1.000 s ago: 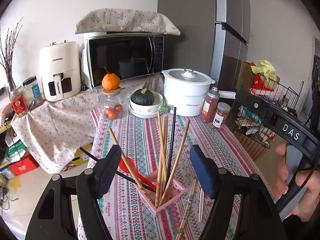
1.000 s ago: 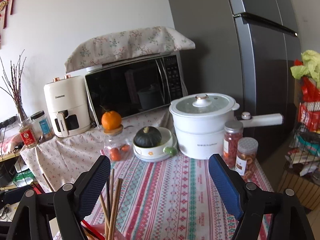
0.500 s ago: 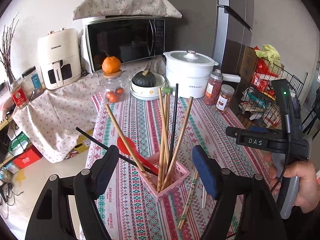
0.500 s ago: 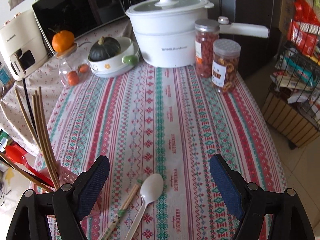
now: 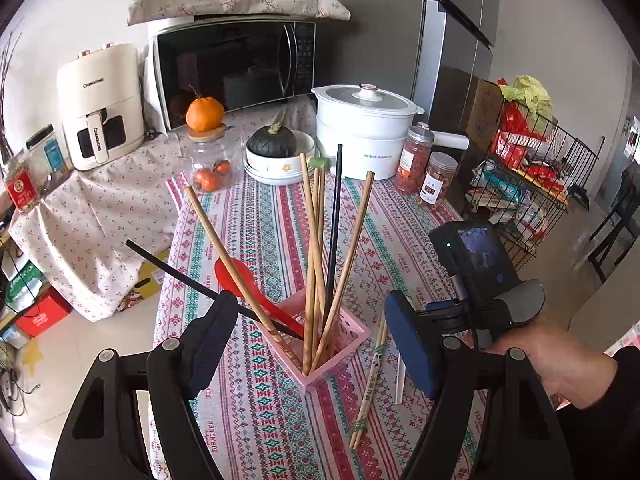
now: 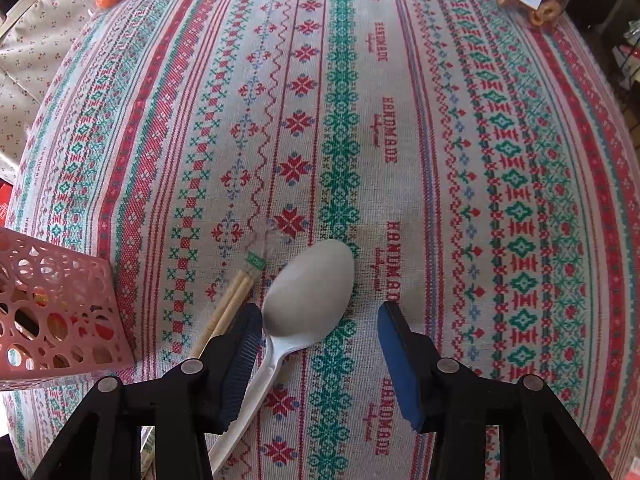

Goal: Organize utensils
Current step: 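Move the right gripper to the white plastic spoon and grasp it, then lift the white spoon with the right gripper while the left gripper grasps the paper-wrapped chopsticks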

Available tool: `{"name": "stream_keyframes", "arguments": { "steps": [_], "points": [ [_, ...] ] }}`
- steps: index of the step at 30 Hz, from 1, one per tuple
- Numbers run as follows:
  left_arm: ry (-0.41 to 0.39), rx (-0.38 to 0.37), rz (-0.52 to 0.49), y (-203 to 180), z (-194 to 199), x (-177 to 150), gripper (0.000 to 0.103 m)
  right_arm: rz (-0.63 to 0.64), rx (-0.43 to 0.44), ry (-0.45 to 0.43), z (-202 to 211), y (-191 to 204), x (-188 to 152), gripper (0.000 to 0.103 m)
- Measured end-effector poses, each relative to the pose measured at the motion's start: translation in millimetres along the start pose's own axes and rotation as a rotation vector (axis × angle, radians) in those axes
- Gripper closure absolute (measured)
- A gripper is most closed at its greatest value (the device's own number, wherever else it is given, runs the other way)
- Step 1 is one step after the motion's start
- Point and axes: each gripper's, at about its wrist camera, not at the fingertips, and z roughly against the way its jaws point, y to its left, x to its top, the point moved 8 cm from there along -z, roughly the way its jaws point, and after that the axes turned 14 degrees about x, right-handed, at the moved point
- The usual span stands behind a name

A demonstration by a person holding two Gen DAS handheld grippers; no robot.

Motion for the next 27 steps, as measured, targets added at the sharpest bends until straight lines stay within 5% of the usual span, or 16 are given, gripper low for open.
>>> {"name": "stream_keyframes", "arguments": {
  "steps": [4, 11, 15, 20, 27],
  "points": [
    [-0.006, -0.017, -0.018, -4.0, 4.2, -0.6, 0.025, 0.061, -0.053, -0.005, -1.3, 3.5, -0.2, 0.062],
    [-0.056, -0.096, -0.104, -28.7, 31.2, 0.8, 0.026, 0.022, 0.001, -0.014, 25.9, -10.9, -11.6, 0.065],
    [-0.059, -0.133, -0.194, -61.7, 43.1, -2.7, 0.037, 0.015, 0.006, -0.046, 59.0, -27.4, -22.6, 0.065],
    [0.050, -0.161, -0.298, -116.4, 24.9, -21.4, 0.066, -0.011, 0.008, -0.087, 91.1, -53.5, -35.3, 0.065],
    [0.308, -0.125, -0.339, -171.4, -62.4, -36.6, 0.074, -0.058, 0.033, -0.112, 111.8, -86.5, -47.4, 0.065]
  ]
}}
